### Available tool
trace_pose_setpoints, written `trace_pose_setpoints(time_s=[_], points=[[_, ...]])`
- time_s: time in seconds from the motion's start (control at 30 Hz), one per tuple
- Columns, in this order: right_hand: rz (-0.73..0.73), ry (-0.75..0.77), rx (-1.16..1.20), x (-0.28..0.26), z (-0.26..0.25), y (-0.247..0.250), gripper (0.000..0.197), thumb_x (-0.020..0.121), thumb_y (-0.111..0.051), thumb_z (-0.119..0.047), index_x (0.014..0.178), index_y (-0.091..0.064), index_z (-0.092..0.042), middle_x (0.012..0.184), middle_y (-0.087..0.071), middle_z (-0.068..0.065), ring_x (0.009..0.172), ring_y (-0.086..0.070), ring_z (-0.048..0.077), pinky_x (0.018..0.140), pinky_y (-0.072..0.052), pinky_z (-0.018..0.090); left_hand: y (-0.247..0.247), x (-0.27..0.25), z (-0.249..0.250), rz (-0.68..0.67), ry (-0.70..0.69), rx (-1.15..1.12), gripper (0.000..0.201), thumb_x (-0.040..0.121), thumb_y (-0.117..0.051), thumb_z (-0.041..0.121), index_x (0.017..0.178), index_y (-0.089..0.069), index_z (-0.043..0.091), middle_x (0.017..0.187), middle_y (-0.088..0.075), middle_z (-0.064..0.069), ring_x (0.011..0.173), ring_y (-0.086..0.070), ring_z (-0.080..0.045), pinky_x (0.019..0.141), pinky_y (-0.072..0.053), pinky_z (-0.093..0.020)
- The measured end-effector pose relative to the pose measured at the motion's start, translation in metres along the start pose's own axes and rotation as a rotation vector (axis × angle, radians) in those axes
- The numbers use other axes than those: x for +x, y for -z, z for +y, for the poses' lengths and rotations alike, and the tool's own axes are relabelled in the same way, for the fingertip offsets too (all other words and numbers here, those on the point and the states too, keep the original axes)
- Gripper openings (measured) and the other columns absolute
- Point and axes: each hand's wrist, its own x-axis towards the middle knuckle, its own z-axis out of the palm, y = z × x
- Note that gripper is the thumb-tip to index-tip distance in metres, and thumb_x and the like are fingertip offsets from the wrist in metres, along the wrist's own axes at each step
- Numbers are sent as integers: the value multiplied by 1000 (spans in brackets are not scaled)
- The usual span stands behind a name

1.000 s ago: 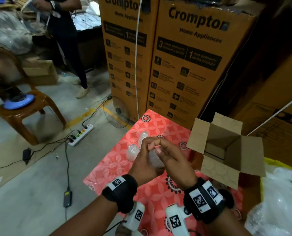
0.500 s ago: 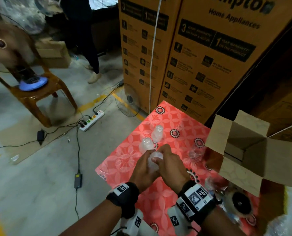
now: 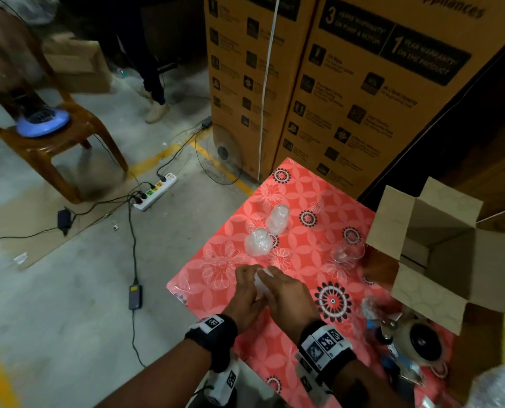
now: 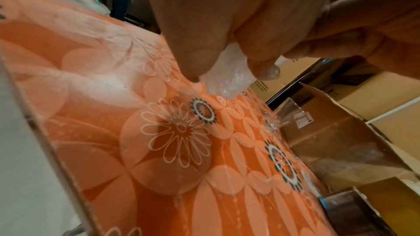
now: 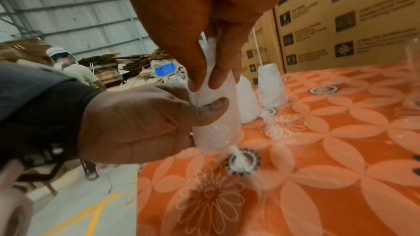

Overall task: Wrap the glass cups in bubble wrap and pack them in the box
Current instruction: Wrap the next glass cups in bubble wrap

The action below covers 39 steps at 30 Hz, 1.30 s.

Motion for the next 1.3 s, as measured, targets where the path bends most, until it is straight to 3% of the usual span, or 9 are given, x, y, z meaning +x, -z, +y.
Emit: trace_pose_setpoints(time_s=[0.07,0.17,0.3,0.43,0.53,0.67,0.77,0.97,1.3], points=[[-4,-7,9,6,6,-12,55,91,-58,-12,145,-59,-23,151,-57,3,108,-72,33,87,-60,39,1,-1,-8,17,20,-28,61,86,-54,-4,128,-36,36,133,-27,-9,130,-38,-24,113,-26,-5],[-46,21,5,19,-3,-22,58,90,-52,-13,147,-56,-24,157,-52,4,112,-70,34,90,-60,41,7,-1,-15,128,53,-112,49,91,-58,10,127,-40,38,127,-33,-9,122,-44,-6,101,-35,-2],[-91,37,-44,39,-21,-28,60,100,-52,-8,158,-43,-19,166,-37,7,127,-62,34,100,-53,41,21,5,-32,250,55,-77,37,92,-48,37,129,-49,38,125,-49,-8,114,-51,1,100,-41,-15],[-142,52,-60,58,-38,-29,57,107,-41,-8,163,-30,-9,169,-28,16,136,-52,37,108,-46,42,35,18,-54,364,138,51,50,94,-45,40,127,-67,9,123,-66,-7,114,-61,-22,99,-50,-42],[-198,45,-107,71,-42,-33,62,107,-40,-6,166,-22,-11,172,-20,16,141,-48,36,111,-44,42,46,25,-58,374,156,70,39,96,-49,35,120,-72,15,116,-72,-1,107,-68,-20,96,-55,-47],[-158,27,-137,92,-36,-37,57,103,-50,-11,158,-40,-17,168,-35,13,124,-64,36,98,-55,44,55,26,-41,301,187,42,38,90,-49,29,127,-58,29,87,-70,12,79,-66,2,65,-51,-22],[-120,21,-146,98,-36,-33,49,98,-55,-10,146,-55,-17,159,-49,13,105,-73,36,86,-60,45,55,25,-36,261,174,115,52,89,-54,11,135,-48,36,71,-64,10,64,-61,2,52,-40,-15],[-38,-57,-164,93,-38,-29,37,99,-55,-13,134,-60,-24,143,-65,4,99,-73,34,79,-59,40,60,32,-44,189,194,55,26,94,-58,18,113,-60,35,92,-73,7,86,-72,-19,72,-59,-45],[41,-126,-53,91,-42,-22,45,98,-54,-11,140,-59,-25,115,-75,10,99,-72,36,79,-55,37,74,41,-40,83,192,82,36,90,-64,12,114,-62,38,101,-73,10,92,-72,-18,80,-61,-38]])
